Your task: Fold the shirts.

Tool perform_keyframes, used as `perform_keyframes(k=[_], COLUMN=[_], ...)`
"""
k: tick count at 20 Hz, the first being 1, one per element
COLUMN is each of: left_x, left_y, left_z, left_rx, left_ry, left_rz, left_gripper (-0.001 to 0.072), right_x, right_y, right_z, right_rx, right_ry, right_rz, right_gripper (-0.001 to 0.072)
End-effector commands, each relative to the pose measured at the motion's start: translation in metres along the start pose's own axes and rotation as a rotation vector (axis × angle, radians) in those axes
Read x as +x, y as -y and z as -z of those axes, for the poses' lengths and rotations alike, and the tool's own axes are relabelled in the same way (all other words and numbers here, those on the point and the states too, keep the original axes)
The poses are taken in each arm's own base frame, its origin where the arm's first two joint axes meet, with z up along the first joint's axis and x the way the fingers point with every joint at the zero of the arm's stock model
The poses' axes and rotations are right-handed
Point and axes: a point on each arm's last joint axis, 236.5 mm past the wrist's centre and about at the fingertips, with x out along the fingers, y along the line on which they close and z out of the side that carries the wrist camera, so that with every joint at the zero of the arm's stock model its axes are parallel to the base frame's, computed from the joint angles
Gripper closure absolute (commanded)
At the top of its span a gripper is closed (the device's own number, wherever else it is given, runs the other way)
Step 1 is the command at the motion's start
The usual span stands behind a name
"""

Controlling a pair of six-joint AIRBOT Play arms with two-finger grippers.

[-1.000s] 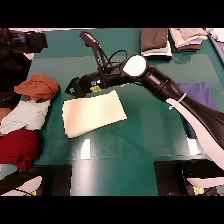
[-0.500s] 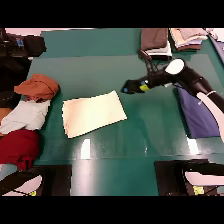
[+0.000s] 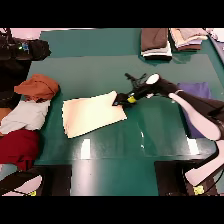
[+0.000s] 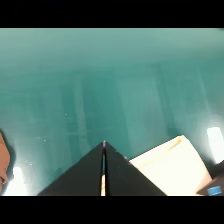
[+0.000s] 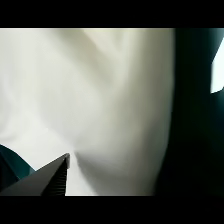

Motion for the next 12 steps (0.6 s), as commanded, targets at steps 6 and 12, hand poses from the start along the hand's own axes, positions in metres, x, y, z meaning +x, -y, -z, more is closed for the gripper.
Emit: perform_keyframes(k=[6,12], left_x=[0.002,-0.001], left_y=[0.041,0.129], left_z=[0.001,0.024], left_rx=[0.044,0.206], left_ry=[0.009,-0.005], left_rz=[0.111,0.257], left_gripper=[0.0689,0.0688], right_x=[0.026,-0.192], right_y=[-0.065,0.043], right_z=[-0.039,-0.095], right_rx=[-0.187,-0.058], right_ry=[0.035,0.348], right_rz=[-0.058,0.317], right_gripper=[0.0692,0.0692])
